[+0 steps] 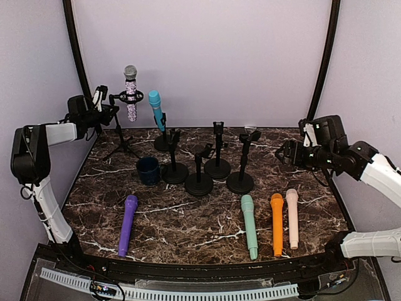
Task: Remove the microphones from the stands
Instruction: Pick up the microphone stand with the microphone from the corner of the board.
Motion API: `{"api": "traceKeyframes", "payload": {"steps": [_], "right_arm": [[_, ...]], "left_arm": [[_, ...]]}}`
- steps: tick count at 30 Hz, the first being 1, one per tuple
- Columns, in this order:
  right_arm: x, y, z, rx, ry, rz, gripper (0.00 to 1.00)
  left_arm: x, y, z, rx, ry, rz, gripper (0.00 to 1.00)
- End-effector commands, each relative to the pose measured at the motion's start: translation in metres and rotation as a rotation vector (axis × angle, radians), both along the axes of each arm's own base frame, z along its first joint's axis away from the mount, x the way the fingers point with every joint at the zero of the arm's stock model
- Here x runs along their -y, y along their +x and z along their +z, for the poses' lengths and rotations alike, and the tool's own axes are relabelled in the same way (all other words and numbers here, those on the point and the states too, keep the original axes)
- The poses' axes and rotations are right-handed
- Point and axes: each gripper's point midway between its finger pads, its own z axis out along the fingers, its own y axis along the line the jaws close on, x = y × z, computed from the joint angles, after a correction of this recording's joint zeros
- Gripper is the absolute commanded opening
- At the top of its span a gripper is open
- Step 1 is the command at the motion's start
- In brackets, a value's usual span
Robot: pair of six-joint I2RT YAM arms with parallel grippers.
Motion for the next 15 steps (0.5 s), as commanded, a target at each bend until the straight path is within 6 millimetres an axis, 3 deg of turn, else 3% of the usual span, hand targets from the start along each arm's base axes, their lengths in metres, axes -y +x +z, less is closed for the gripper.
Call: {"api": "traceKeyframes", "payload": {"steps": [1, 10, 11, 15], "right_arm": [[0.002, 0.006, 0.015, 0.043, 0.002, -0.013, 0.83], [0.003, 0.002, 0.019, 0.066, 0.023, -0.012, 0.83], [0.003, 0.001, 0.019, 0.066, 0.026, -0.012, 0.83], [0.004, -0.003, 0.022, 0.082, 0.040, -0.010, 0.83]], "left_arm": [[0.003, -0.013, 0.039, 0.149, 0.042, 0.021, 0.00], [-0.015, -0.056, 0.113, 0.337, 0.009, 0.166, 0.00], [-0.016, -0.065, 0.128, 0.372, 0.005, 0.179, 0.00], [-0.018, -0.089, 0.151, 0.404, -0.004, 0.206, 0.00]]}}
